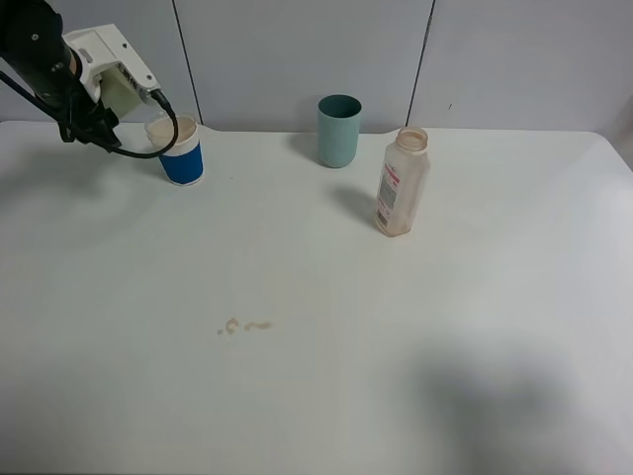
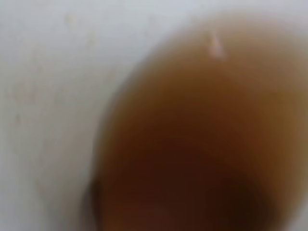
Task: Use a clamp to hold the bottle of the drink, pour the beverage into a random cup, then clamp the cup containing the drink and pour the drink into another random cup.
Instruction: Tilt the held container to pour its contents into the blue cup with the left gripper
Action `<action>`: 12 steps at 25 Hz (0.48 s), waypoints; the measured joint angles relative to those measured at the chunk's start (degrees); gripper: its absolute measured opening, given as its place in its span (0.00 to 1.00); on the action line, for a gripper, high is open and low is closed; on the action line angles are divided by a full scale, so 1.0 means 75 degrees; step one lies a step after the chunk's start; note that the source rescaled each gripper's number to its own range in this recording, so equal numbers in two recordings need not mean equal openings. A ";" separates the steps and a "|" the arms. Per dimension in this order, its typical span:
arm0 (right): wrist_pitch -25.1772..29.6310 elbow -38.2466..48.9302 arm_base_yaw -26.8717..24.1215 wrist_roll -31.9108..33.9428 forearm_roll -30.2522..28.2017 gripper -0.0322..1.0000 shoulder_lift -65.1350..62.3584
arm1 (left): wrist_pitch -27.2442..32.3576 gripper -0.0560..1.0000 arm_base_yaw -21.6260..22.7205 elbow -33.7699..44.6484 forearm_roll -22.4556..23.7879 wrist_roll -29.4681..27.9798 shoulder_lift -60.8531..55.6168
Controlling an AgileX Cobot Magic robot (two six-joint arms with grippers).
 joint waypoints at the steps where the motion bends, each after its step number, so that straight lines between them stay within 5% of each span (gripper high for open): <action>1: 0.0000 0.0000 0.0000 0.0000 0.0000 1.00 0.0000 | 0.0000 0.06 -0.0031 0.0000 0.0009 0.0009 0.0033; 12: 0.0000 0.0000 0.0000 0.0000 0.0000 1.00 0.0000 | -0.0006 0.06 -0.0137 0.0000 0.0217 0.0344 0.0215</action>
